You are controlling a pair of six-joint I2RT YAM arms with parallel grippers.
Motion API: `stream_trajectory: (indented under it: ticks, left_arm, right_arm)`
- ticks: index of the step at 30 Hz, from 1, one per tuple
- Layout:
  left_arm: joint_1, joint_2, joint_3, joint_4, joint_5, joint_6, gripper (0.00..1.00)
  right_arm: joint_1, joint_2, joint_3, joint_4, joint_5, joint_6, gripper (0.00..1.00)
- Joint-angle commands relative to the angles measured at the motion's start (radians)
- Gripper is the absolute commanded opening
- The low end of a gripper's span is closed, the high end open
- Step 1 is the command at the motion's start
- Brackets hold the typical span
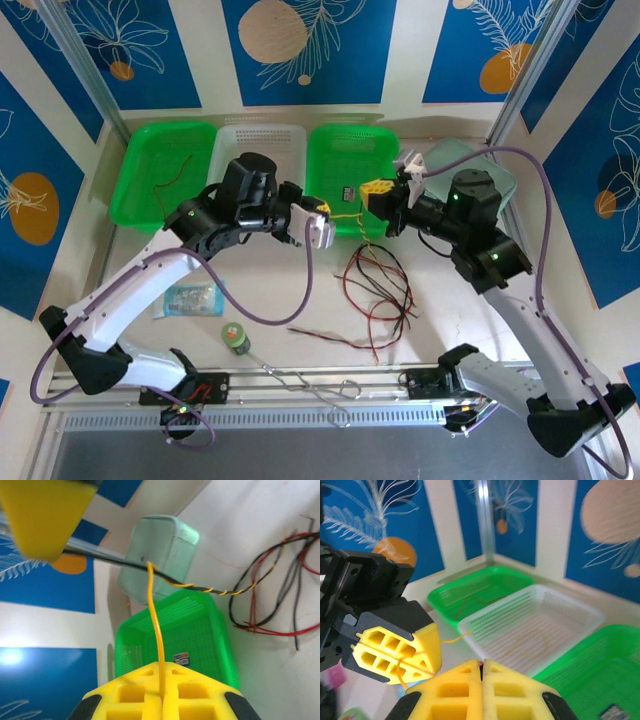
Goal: Untangle the cables
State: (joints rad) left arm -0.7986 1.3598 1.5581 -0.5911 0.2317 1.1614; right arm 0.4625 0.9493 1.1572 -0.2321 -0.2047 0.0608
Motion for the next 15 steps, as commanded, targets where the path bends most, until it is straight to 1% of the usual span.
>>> stream_trajectory:
  ticks: [1, 3, 5, 7, 10, 12, 14, 15]
  left_arm:
    - [0.013, 0.010, 0.077, 0.090, -0.072, -0.111, 0.00]
    - [0.014, 0.006, 0.087, 0.143, -0.119, -0.163, 0.00]
    - [0.014, 0.007, 0.122, 0.153, -0.157, -0.216, 0.00]
    - [0.015, 0.019, 0.192, 0.114, -0.187, -0.272, 0.00]
    - [0.016, 0.028, 0.263, 0.063, -0.189, -0.319, 0.00]
    - [0.017, 0.022, 0.264, 0.077, -0.200, -0.335, 0.00]
    - [0.016, 0.006, 0.233, 0.140, -0.259, -0.357, 0.00]
    - [0.016, -0.005, 0.212, 0.169, -0.280, -0.346, 0.00]
  right_arm:
    - [0.032, -0.039, 0.069, 0.023, 0.248, -0.062, 0.00]
    - [0.034, -0.062, 0.085, 0.048, 0.305, -0.073, 0.00]
    - [0.034, -0.080, 0.101, 0.069, 0.365, -0.082, 0.00]
    - [0.034, -0.089, 0.130, 0.085, 0.397, -0.110, 0.00]
    - [0.034, -0.082, 0.205, 0.073, 0.433, -0.153, 0.00]
    - [0.034, -0.075, 0.239, 0.078, 0.451, -0.185, 0.00]
    - [0.033, -0.070, 0.259, 0.099, 0.479, -0.218, 0.00]
    - [0.032, -0.070, 0.262, 0.117, 0.492, -0.235, 0.00]
